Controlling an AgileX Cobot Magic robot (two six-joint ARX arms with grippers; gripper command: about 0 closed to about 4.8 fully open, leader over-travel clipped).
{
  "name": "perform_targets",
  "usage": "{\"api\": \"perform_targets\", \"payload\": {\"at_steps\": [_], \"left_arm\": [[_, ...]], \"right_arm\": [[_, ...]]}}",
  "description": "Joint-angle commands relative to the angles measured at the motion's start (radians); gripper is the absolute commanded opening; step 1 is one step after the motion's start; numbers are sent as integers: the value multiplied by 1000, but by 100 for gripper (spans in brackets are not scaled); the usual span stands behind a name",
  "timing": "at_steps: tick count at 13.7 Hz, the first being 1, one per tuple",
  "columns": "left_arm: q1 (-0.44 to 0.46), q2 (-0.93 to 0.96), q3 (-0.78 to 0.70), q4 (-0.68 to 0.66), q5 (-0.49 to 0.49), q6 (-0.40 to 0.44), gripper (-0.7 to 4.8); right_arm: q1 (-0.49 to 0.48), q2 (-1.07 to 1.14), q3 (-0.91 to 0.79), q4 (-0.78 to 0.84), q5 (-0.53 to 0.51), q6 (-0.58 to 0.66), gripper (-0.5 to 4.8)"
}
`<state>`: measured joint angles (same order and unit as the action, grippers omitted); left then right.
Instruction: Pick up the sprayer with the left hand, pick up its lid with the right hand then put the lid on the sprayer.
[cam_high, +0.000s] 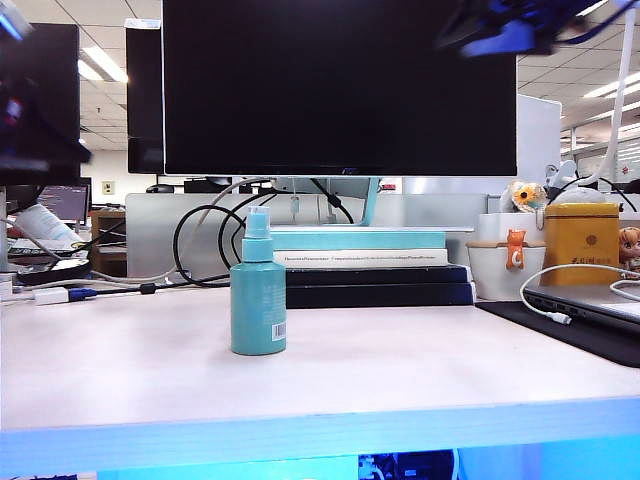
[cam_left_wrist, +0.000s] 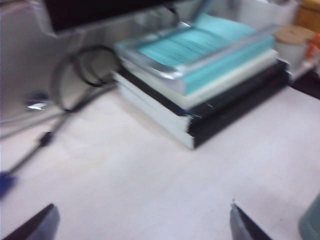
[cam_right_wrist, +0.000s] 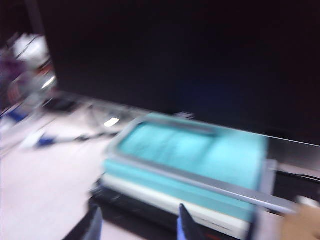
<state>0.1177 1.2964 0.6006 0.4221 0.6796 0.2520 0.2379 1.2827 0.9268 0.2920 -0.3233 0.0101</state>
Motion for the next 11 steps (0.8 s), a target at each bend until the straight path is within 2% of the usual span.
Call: {"api": "perform_targets", "payload": {"at_steps": [1,2,3,4,6,8,9,11], "left_arm": [[33,-123,-51,43,-145,-86,479],[31,-180,-70,45,-201,-127,439],[29,-222,-90,52,-233,-138,434],[30,-280,-126,71,-276,-160,434],[31,-371,-199,120,-321,-161,434],[29,-481,-316,119,-377,-230,425],[29,-503,-346,124,-395,-230,425],[30,-632,-466,170,-434,-268,425]], "right_arm": [[-2,-187,-169,81,193,23,143],[-3,-285,-246,79,196,23,143],[-3,-357,-296,79,226,24,143],[-3,-456,-358,79,301,24,142],[-4,-594,-449,79,337,20,134],[-11,-687,-597,80,386,-4,134],[-14,-691,-628,85,397,15,134],[-19,-723,-748,217,430,124,134]]}}
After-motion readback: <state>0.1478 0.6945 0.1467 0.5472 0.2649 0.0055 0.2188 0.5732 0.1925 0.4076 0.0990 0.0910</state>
